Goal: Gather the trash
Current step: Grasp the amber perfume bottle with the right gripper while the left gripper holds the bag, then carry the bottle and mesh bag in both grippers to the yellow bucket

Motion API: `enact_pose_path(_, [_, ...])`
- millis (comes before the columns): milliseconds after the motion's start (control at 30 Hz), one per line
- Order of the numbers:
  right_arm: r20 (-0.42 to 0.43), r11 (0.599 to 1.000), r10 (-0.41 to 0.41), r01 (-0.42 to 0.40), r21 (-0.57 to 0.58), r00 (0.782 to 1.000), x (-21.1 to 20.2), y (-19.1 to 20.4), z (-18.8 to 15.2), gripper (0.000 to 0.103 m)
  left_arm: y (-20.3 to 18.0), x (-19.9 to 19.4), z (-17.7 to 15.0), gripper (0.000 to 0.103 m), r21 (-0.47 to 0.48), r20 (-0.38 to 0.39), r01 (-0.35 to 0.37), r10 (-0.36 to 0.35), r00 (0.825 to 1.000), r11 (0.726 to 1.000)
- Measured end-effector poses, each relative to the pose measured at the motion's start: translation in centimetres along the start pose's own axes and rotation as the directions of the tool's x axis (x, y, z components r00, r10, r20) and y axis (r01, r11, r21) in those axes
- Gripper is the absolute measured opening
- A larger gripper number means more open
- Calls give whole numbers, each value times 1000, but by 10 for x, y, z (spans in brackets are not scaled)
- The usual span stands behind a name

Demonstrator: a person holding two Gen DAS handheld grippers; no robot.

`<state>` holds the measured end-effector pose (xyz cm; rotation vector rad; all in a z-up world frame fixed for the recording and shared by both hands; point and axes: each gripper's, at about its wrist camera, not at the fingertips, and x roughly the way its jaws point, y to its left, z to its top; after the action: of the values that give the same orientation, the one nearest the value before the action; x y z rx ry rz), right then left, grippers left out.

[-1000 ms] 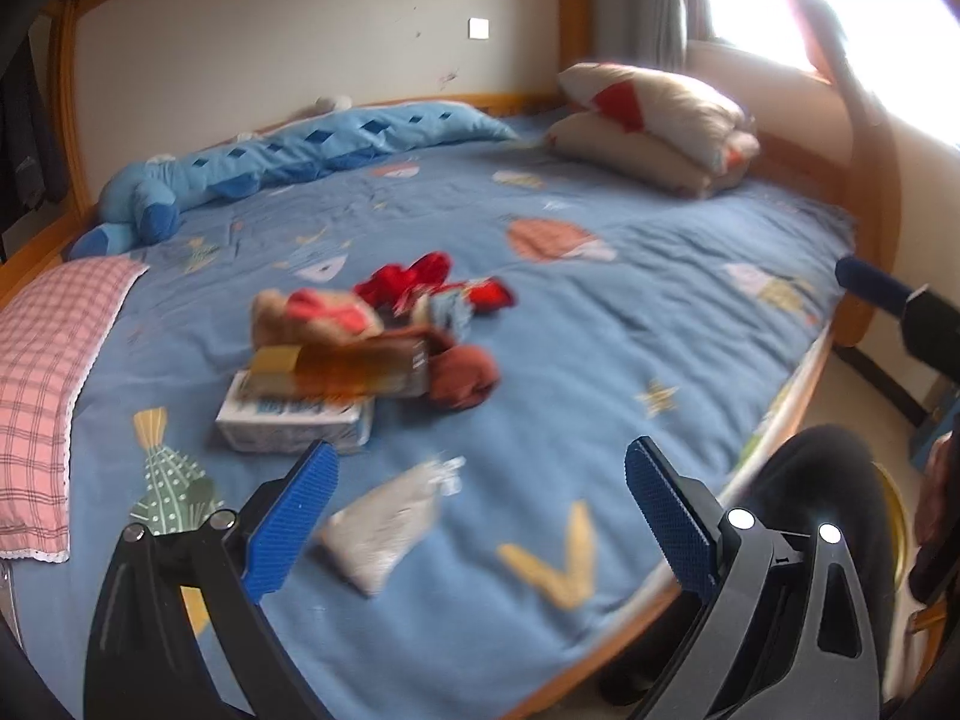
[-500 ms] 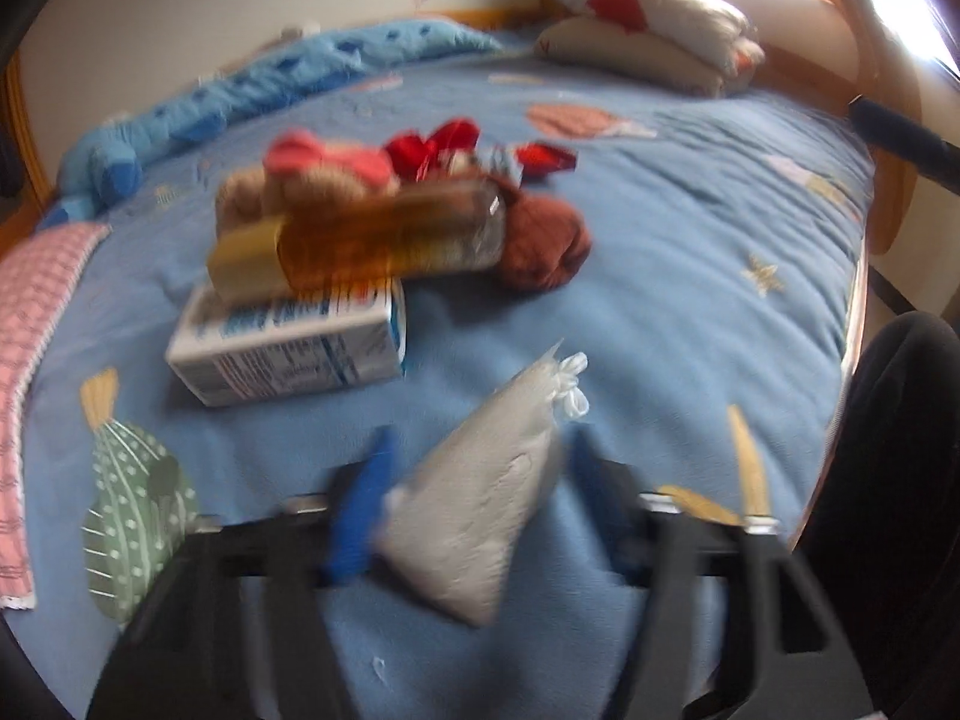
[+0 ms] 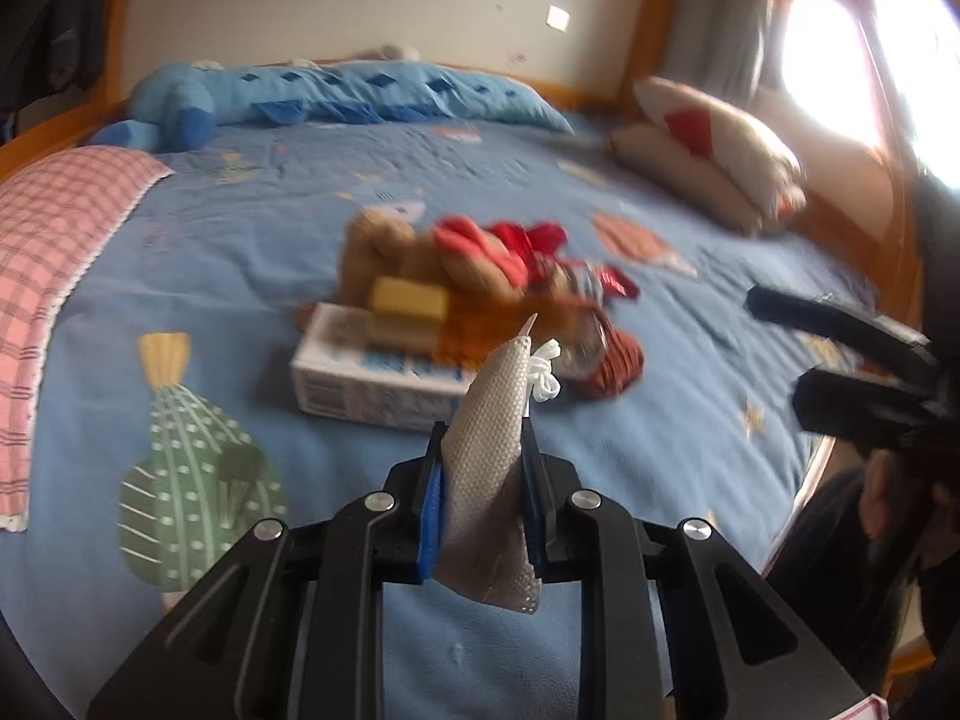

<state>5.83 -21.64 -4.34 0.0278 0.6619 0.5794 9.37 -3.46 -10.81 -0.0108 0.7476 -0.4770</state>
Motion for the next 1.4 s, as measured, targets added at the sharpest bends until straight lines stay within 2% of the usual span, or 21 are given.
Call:
enact_pose_path(67, [-4,999,35,-35,-11,999,7,-2,7,90,5,-7,4,22,-25,18,-6,7,1000,1000])
enact_pose_path(233, [-83,988,134,-139,-62,987,37,-9,20,74,18,-11,10,22,-82,33,4,-1,999,997])
enact_pose_path(367, [-155,968,124,-154,-198,980,60,-2,29,65,24,-13,7,22,-110,32,7,-3,999,994])
enact_pose_path(567, [-254,932,61,-146,-331,965,94,-1,31,49,28,-10,6,22,-134,22,9,-6,1000,991])
enact_pose_path(767, [-302,916,36,-153,-371,953,115,-10,34,46,32,-3,7,22,-144,11,21,-20,1000,989])
enact_pose_path(933, [-373,905,43,-195,-379,927,134,-13,32,46,34,0,10,22,-147,12,28,-27,1000,989])
enact_pose_path(1000, [-385,895,36,-201,-399,922,140,-9,29,42,35,2,12,22,-149,14,28,-27,1000,988])
enact_pose_path(1033, [-384,896,44,-206,-393,922,141,-8,30,34,35,2,13,22,-151,14,29,-27,1000,988])
enact_pose_path(1067, [-384,901,59,-215,-378,921,142,-8,31,31,35,2,12,22,-153,15,29,-26,1000,988])
enact_pose_path(1233, [-367,912,64,-204,-356,928,141,-6,29,31,33,-3,13,22,-166,23,38,-35,999,985])
enact_pose_path(1400, [-331,936,94,-196,-291,939,121,-8,23,31,28,-12,16,22,-164,40,62,-56,998,985])
